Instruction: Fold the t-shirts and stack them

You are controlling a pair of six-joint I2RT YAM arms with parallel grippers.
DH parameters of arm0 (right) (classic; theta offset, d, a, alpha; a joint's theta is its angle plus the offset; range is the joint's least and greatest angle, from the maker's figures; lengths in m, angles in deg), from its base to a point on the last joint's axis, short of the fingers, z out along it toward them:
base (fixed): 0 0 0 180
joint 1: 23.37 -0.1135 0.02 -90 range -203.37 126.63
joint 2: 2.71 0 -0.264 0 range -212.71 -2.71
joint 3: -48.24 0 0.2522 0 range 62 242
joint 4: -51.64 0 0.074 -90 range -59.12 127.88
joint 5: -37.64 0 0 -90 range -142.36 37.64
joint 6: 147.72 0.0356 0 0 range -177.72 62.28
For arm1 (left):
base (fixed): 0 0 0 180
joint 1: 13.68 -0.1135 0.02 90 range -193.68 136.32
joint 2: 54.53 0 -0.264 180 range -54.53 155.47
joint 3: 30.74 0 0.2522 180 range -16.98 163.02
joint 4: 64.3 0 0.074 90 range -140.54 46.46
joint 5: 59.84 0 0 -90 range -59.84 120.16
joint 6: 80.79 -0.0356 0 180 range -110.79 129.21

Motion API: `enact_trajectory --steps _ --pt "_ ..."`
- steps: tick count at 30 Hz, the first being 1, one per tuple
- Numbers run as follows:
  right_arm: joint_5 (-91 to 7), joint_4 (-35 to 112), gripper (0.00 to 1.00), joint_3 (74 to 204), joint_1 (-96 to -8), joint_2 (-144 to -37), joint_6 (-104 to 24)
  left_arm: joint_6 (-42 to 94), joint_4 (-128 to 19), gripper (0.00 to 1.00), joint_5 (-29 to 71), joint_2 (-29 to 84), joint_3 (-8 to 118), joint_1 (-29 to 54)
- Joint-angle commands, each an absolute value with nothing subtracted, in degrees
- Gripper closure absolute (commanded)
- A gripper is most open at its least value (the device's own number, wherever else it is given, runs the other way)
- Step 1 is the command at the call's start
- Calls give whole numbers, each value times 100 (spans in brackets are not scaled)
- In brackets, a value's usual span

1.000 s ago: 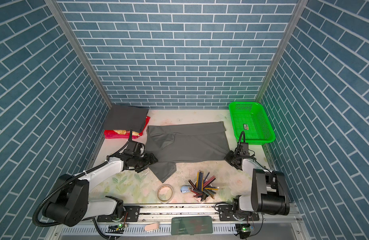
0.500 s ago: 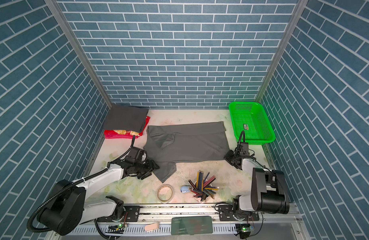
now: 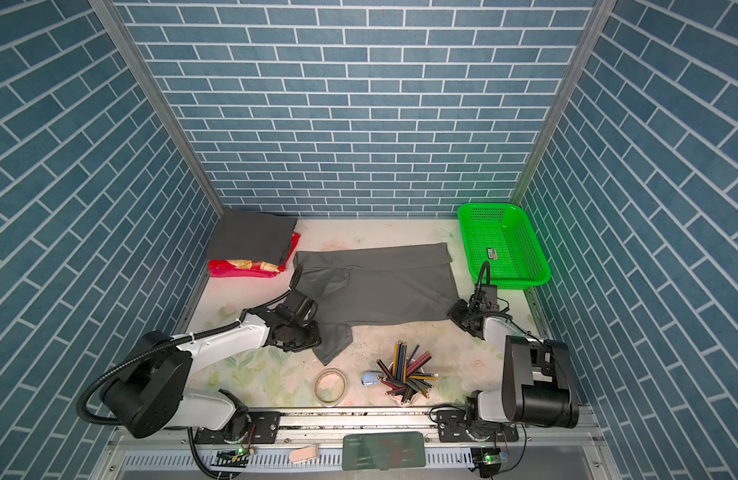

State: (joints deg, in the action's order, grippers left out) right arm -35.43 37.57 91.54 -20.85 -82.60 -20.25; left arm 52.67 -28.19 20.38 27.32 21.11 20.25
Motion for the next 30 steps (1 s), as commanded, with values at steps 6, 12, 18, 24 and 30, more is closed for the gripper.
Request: enact_trajectory --steps 6,12,18,24,30 --pt "-3559 3718 99 9302 -2067 -8298 -2168 4792 -1896 100 2640 2976 2109 2233" --pt "-3663 3564 100 9389 -2107 -8244 -2280 4547 -1434 100 2455 2792 2588 2235" --pt "-3998 3182 100 9364 -2405 -7885 -2371 4560 -1008 100 2249 2476 2938 2226" --pt "-4234 2899 100 9139 -2685 -7409 -2320 4620 -768 100 2250 2314 2777 2128" --pt "-4262 2490 100 8939 -2791 -6752 -2325 4710 -502 100 2141 1798 2621 1827"
